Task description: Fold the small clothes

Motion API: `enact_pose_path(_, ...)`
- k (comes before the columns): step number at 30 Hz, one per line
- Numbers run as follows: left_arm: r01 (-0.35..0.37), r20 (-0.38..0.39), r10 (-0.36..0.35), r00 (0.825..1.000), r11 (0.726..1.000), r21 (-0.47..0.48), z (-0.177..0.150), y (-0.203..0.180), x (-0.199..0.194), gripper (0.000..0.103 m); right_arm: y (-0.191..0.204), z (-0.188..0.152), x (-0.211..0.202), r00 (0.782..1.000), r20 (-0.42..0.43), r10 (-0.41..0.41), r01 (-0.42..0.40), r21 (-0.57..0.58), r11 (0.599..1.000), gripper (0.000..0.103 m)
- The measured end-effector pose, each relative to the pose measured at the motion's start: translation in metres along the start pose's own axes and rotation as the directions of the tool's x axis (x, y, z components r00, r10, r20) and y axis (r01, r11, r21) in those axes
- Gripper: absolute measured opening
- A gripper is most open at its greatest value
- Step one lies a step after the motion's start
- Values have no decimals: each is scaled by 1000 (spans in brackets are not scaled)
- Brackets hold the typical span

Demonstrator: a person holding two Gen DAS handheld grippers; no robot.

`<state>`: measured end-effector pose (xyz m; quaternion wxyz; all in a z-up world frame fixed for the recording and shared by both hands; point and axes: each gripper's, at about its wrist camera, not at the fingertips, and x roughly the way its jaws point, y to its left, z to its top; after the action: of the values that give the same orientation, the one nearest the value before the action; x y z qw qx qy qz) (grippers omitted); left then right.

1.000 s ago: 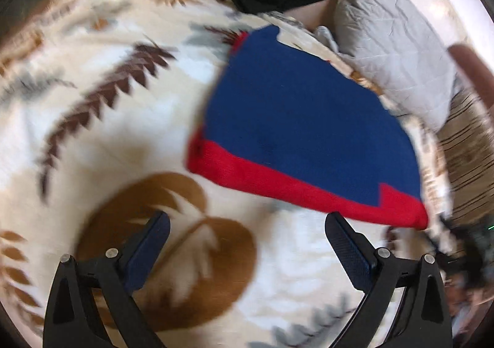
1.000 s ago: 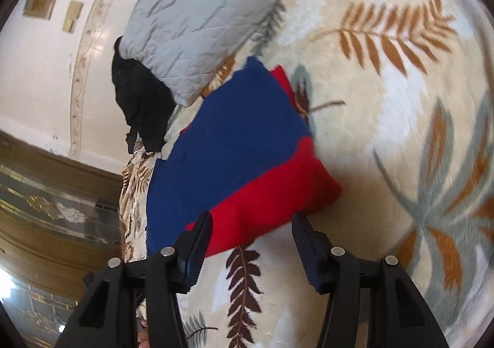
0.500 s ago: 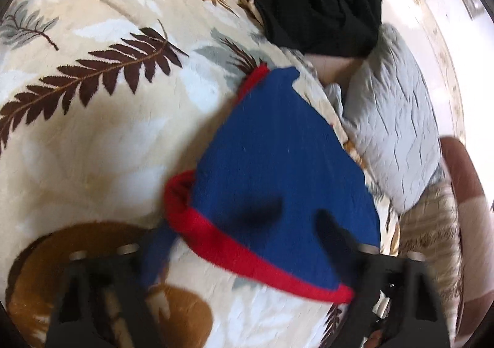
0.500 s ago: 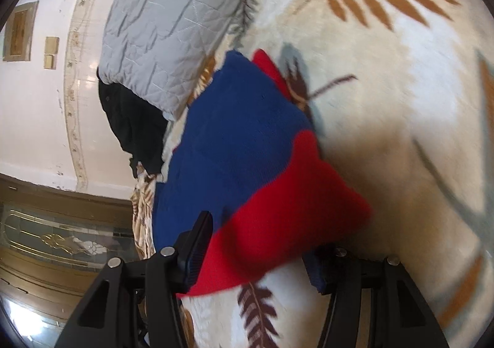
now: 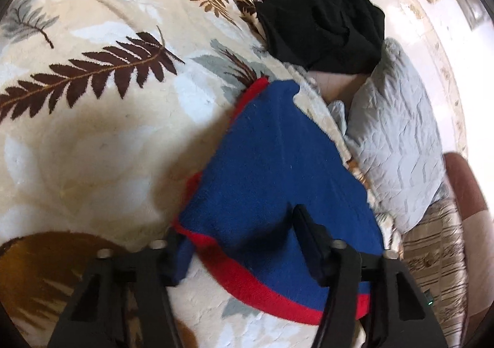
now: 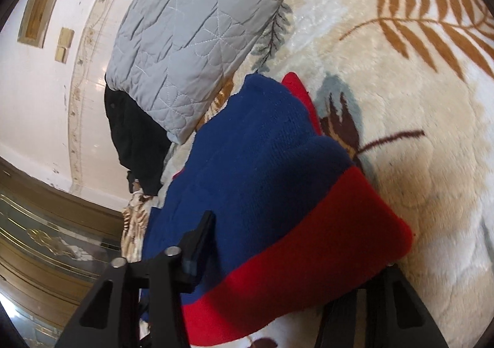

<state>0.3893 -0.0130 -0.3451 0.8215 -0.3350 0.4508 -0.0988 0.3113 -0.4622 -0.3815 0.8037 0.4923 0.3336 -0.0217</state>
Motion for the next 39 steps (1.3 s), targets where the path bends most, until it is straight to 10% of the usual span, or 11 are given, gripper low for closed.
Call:
enact_pose_path(23, 131, -6, -132, 991, 973, 188, -23, -19, -93, 23, 65, -70, -96, 978, 197, -64, 132, -353, 926, 29)
enact_pose_path(27, 108, -51, -100, 994, 974, 199, -42, -6, -112, 23, 41, -104, -131, 986, 155, -54, 99, -297, 950, 28)
enact_pose_path(33, -104, -142, 139, 980, 968, 228, -66, 22, -114, 26, -3, -126, -146, 993, -27, -114, 109, -156, 982, 34)
enact_pose_path(39, -131, 25, 129, 991, 963, 235, -55, 22, -170, 26, -10, -137, -193, 973, -127, -194, 171, -173, 970, 36)
